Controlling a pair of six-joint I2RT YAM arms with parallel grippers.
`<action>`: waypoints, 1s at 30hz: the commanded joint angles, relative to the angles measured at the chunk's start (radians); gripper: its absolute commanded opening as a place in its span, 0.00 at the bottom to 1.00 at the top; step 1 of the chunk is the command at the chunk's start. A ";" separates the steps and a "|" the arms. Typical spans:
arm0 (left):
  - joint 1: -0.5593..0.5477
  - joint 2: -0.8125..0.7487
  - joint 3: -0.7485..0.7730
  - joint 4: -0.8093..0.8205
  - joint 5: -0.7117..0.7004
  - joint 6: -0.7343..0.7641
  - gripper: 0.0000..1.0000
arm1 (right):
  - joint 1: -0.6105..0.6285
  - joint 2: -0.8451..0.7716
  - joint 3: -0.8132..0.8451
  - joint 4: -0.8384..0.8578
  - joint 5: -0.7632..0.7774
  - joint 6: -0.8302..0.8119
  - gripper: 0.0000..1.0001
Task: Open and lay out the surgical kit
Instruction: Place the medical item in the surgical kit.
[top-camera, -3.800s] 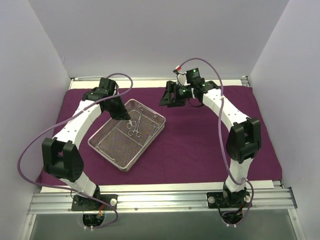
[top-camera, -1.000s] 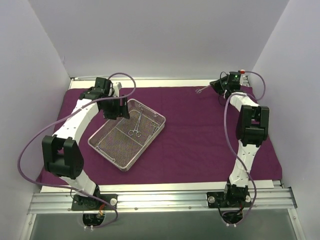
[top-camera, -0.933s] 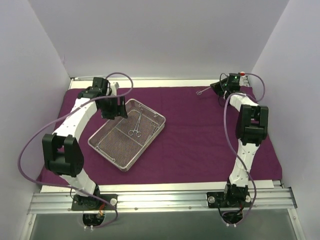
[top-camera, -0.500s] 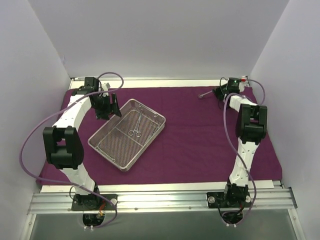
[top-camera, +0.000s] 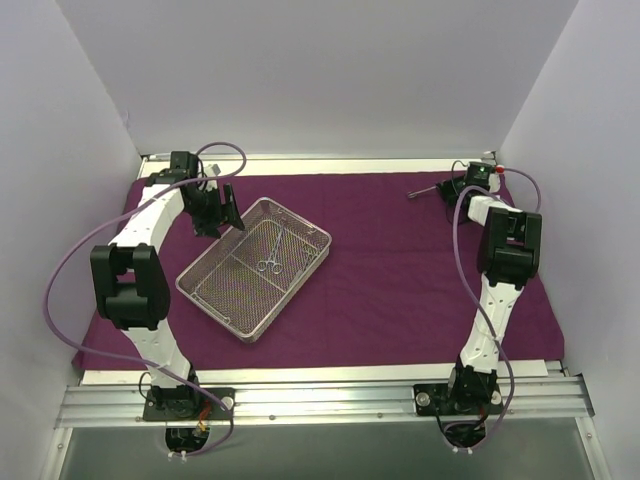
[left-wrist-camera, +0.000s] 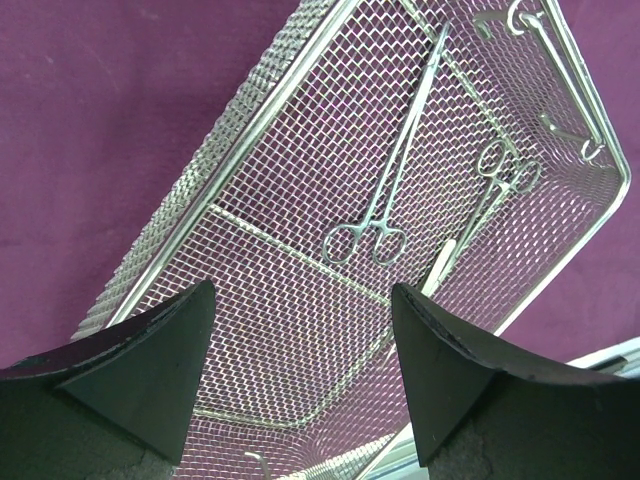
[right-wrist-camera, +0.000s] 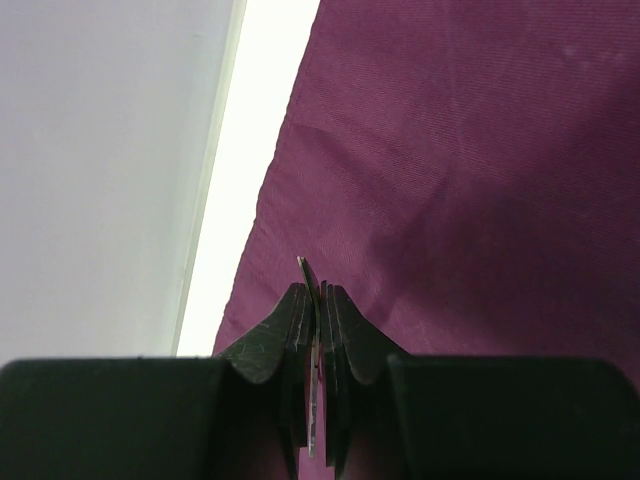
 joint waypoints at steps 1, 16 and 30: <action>0.006 -0.001 0.043 -0.001 0.041 -0.012 0.80 | 0.003 0.026 -0.009 0.031 0.001 0.008 0.01; 0.010 -0.022 0.018 -0.001 0.062 0.007 0.79 | 0.012 -0.009 -0.116 -0.012 0.042 0.019 0.09; 0.005 -0.065 -0.020 0.019 0.077 0.025 0.79 | 0.007 -0.101 -0.104 -0.185 0.054 -0.022 0.45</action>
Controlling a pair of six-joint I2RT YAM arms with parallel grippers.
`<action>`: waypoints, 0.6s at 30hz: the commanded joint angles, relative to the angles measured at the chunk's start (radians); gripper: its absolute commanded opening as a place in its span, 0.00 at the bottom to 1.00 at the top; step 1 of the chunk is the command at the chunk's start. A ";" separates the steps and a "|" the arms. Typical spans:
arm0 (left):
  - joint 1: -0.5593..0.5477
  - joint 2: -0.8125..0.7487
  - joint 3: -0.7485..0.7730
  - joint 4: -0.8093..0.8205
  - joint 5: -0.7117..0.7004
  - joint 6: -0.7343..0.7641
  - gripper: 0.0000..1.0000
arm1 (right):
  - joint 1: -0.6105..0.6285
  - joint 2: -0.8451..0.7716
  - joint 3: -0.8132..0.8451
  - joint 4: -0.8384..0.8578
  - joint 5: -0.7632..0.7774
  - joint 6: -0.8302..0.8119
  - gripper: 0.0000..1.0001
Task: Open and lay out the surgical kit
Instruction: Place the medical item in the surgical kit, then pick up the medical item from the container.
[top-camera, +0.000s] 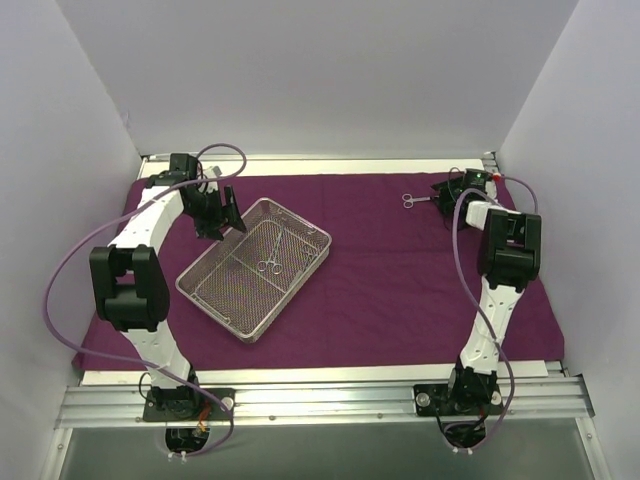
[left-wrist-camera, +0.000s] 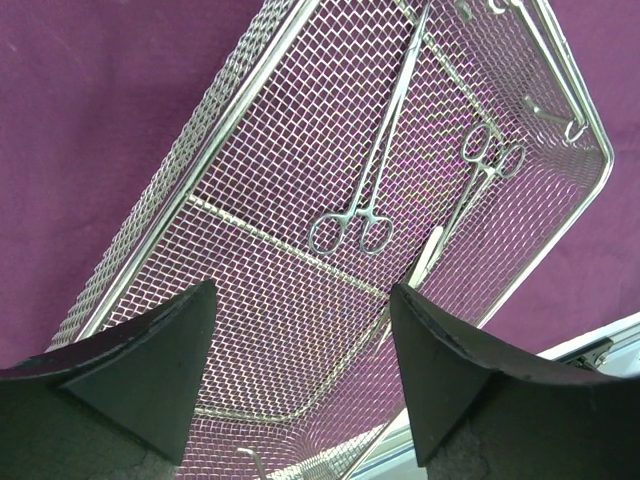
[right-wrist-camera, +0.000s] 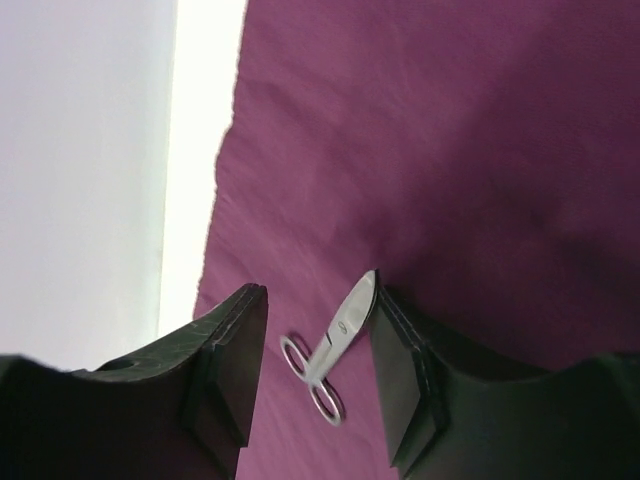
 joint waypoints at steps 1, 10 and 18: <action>-0.006 -0.057 -0.006 0.018 0.021 0.023 0.77 | 0.002 -0.092 -0.014 -0.259 0.049 -0.052 0.46; -0.101 -0.028 -0.006 0.009 -0.045 0.021 0.70 | -0.027 -0.286 0.084 -0.656 0.088 -0.171 0.68; -0.193 0.044 0.066 -0.022 -0.051 0.044 0.59 | -0.046 -0.278 0.161 -0.734 0.049 -0.345 0.67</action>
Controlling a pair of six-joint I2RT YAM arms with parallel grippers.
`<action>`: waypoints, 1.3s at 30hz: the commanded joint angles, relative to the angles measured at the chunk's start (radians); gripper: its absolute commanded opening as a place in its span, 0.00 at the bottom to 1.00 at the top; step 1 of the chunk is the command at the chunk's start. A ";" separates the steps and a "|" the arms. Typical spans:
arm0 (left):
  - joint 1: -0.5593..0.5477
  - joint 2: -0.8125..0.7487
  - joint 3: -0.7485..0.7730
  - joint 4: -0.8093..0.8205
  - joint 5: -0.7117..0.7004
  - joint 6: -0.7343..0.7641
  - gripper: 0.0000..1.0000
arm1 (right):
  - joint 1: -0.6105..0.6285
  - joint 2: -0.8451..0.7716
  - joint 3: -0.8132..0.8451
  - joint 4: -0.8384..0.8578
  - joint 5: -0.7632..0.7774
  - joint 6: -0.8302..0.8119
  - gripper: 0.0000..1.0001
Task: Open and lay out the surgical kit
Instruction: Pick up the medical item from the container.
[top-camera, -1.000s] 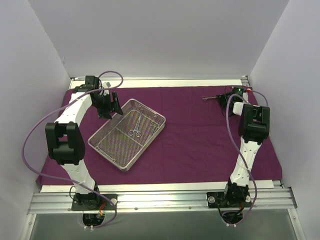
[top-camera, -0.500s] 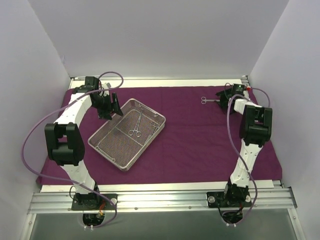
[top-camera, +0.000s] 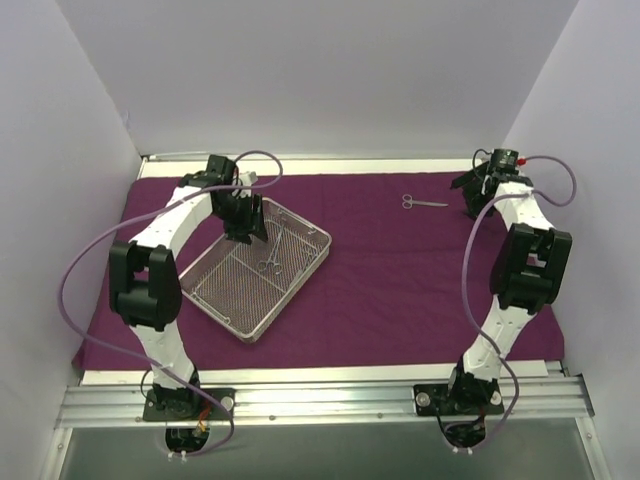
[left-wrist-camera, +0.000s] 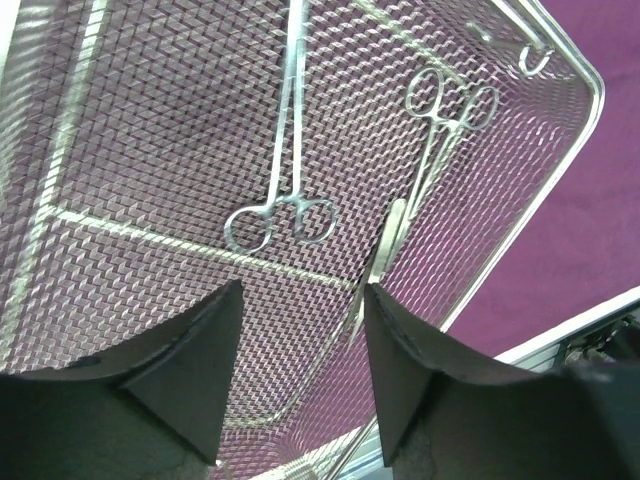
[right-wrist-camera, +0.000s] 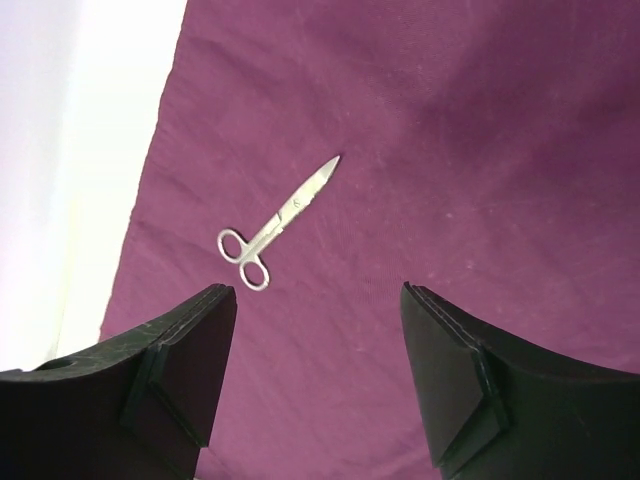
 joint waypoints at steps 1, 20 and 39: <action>-0.028 0.030 0.052 -0.011 0.017 0.031 0.58 | 0.012 -0.024 0.048 -0.084 -0.018 -0.114 0.66; -0.214 0.242 0.192 0.040 -0.171 -0.084 0.58 | 0.040 -0.051 0.076 -0.164 -0.173 -0.186 0.63; -0.346 0.229 0.109 0.086 -0.240 -0.035 0.60 | 0.057 -0.139 0.018 -0.128 -0.232 -0.163 0.63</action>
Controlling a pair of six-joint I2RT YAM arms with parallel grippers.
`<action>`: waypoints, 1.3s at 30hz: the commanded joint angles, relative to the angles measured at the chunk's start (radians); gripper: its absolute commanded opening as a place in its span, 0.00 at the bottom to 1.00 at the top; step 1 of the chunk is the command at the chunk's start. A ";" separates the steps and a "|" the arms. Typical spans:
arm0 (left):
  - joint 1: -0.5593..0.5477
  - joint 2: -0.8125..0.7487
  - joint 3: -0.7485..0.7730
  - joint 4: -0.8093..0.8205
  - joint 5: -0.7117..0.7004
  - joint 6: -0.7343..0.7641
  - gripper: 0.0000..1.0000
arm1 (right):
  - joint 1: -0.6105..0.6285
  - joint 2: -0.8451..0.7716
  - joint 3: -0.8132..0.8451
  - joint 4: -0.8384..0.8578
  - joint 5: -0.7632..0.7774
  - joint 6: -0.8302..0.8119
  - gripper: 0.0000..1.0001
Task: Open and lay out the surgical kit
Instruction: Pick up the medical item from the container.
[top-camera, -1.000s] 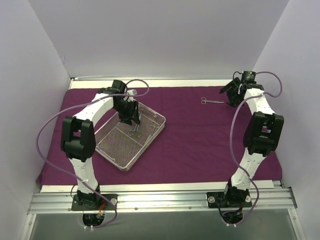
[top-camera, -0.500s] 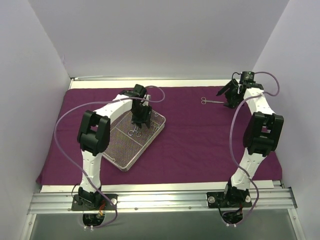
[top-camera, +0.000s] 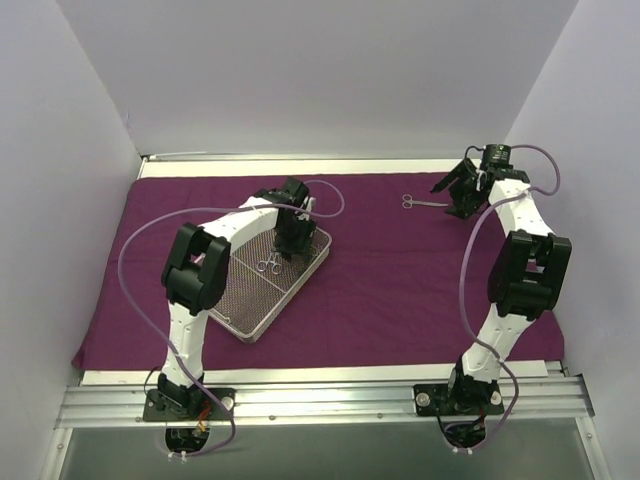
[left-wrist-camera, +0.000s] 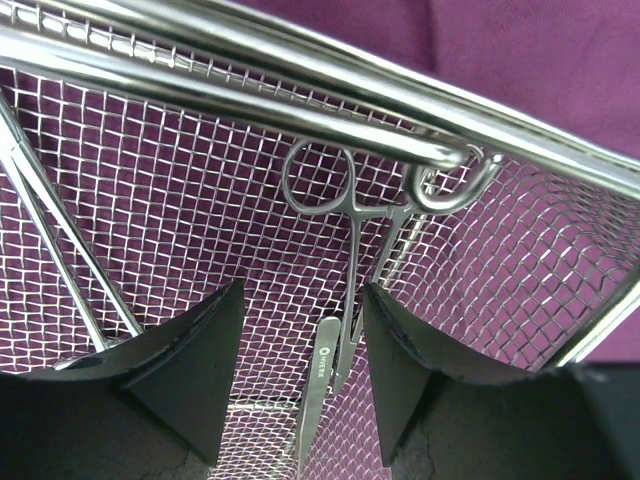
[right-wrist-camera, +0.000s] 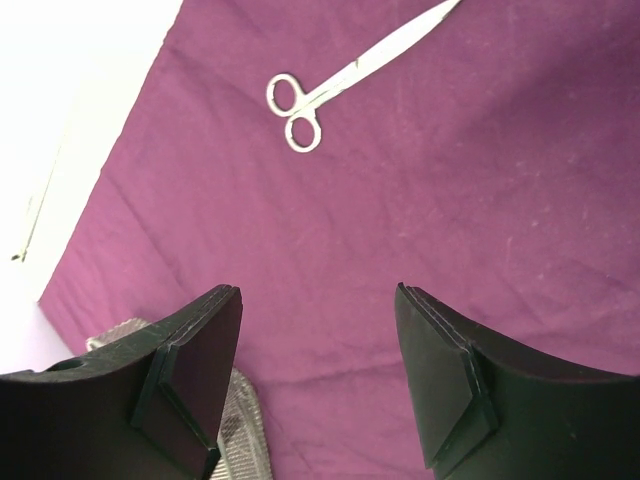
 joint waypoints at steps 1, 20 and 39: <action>-0.031 -0.046 -0.025 0.016 -0.031 0.026 0.59 | 0.015 -0.085 -0.005 0.007 -0.030 0.013 0.63; -0.036 0.045 -0.096 -0.001 -0.356 -0.052 0.34 | 0.087 -0.123 -0.007 0.000 -0.024 0.021 0.63; 0.072 -0.136 -0.024 -0.013 -0.347 0.004 0.02 | 0.137 -0.007 0.113 -0.069 0.008 -0.003 0.62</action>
